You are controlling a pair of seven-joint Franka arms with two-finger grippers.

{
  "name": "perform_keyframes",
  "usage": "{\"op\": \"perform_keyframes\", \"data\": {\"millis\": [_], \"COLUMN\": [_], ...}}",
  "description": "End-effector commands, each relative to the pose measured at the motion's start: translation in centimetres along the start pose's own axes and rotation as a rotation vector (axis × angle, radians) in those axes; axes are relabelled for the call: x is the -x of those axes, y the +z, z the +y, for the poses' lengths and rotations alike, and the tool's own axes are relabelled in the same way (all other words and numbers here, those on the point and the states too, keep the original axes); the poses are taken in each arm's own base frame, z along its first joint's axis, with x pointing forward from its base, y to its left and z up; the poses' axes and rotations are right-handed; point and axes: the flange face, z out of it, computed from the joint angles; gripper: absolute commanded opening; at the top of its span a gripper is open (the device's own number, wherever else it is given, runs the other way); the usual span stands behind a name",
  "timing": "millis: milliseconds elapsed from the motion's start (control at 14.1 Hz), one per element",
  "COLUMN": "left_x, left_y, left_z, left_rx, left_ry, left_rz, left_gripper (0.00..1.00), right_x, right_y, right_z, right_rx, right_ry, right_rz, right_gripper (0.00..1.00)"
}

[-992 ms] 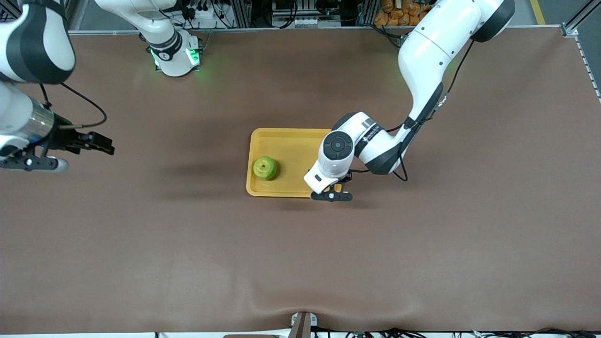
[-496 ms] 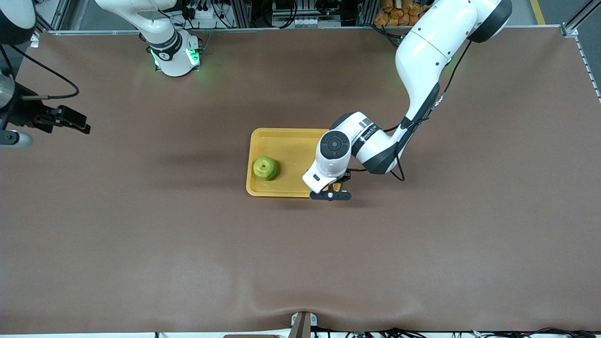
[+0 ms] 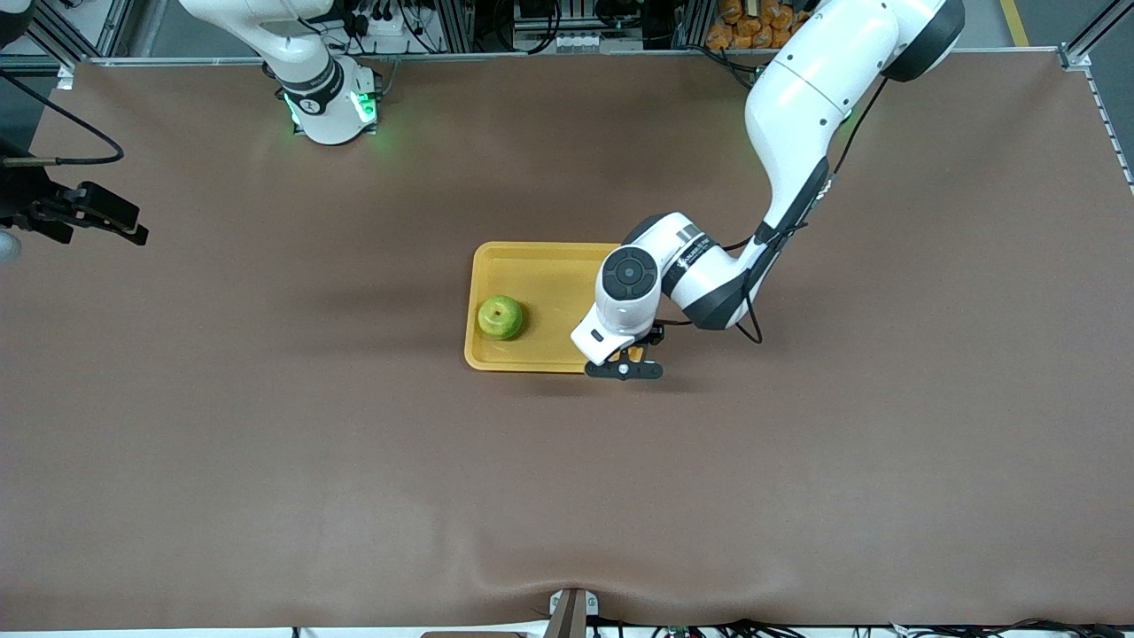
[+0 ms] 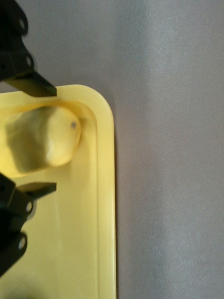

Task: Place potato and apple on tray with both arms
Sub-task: 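Lower the potato onto the tray and open the left gripper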

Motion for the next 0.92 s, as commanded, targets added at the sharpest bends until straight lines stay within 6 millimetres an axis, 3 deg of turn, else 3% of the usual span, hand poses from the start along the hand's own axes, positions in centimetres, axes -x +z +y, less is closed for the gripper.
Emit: {"op": "perform_keyframes", "data": {"millis": [0, 142, 354, 567, 850], "left_x": [-0.4, -0.5, -1.2, -1.7, -2.6], "left_y": [-0.5, -1.0, -3.2, -8.8, -16.3], "left_z": [0.3, 0.3, -0.7, -2.0, -6.2], "left_rx": [-0.013, -0.013, -0.015, -0.017, -0.013], "left_ry": [-0.013, -0.015, -0.032, -0.051, -0.128], "left_rz": [0.028, 0.032, 0.047, 0.077, 0.085], "left_gripper": [1.0, 1.0, 1.0, 1.0, 1.0], "right_x": [0.4, 1.3, 2.1, 2.2, 1.7], "right_y": [-0.8, -1.1, -1.6, -2.5, -3.0], "right_z": [0.7, 1.2, 3.6, 4.1, 3.4], "right_rx": [-0.011, -0.01, -0.019, -0.03, -0.054], "right_ry": [0.016, 0.026, 0.064, 0.068, 0.059], "right_rz": [-0.046, -0.099, -0.133, -0.103, -0.061], "right_gripper": [1.0, 1.0, 1.0, 1.0, 1.0]}}
